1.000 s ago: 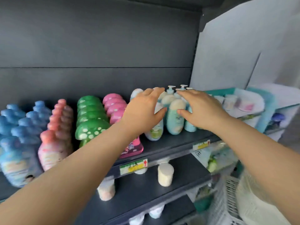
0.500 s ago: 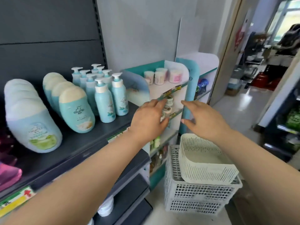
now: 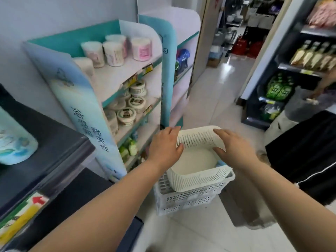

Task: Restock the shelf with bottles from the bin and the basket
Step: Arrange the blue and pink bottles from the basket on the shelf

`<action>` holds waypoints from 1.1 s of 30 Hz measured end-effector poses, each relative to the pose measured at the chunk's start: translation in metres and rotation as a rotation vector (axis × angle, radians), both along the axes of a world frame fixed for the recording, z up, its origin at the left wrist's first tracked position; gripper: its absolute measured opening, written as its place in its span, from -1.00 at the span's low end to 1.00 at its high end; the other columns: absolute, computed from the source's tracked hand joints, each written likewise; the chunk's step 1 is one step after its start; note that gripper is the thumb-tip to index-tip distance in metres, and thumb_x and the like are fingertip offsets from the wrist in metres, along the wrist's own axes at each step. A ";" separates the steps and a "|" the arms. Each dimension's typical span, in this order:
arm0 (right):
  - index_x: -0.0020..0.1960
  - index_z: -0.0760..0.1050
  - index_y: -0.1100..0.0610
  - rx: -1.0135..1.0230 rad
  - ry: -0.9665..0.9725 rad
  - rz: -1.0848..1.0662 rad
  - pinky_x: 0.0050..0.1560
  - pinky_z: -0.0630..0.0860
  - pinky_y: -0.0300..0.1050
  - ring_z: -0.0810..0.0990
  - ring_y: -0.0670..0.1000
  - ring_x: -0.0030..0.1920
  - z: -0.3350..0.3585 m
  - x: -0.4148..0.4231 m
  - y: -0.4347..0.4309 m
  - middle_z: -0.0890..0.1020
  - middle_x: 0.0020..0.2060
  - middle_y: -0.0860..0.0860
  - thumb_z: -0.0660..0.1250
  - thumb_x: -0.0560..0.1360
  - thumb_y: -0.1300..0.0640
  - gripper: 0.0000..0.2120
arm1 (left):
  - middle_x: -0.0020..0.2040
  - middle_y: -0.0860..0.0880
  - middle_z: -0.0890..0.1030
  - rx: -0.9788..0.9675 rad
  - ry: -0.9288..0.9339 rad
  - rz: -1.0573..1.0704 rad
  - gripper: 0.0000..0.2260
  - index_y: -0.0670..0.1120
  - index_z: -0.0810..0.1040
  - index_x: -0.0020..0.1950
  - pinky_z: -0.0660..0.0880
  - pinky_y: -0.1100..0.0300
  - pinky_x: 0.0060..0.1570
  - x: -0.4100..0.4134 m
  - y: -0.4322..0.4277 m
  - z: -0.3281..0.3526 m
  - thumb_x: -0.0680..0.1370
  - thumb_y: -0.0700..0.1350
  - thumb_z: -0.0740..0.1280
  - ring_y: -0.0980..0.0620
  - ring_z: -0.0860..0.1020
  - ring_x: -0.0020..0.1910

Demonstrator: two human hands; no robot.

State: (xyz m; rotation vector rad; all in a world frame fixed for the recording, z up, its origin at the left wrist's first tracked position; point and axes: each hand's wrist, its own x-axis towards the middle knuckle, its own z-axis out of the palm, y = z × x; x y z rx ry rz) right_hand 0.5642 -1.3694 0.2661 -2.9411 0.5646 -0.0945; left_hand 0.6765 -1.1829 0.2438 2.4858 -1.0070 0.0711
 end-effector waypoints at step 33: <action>0.22 0.46 0.20 0.007 0.863 0.315 0.08 0.48 0.02 0.54 0.21 0.16 -0.272 0.111 -0.226 0.52 0.17 0.17 0.17 0.54 0.29 -0.73 | 0.43 -0.10 0.35 0.368 0.697 -0.114 -0.48 -0.02 0.22 0.50 0.25 0.16 0.33 0.057 -0.210 -0.271 0.56 -0.05 0.29 -0.09 0.34 0.37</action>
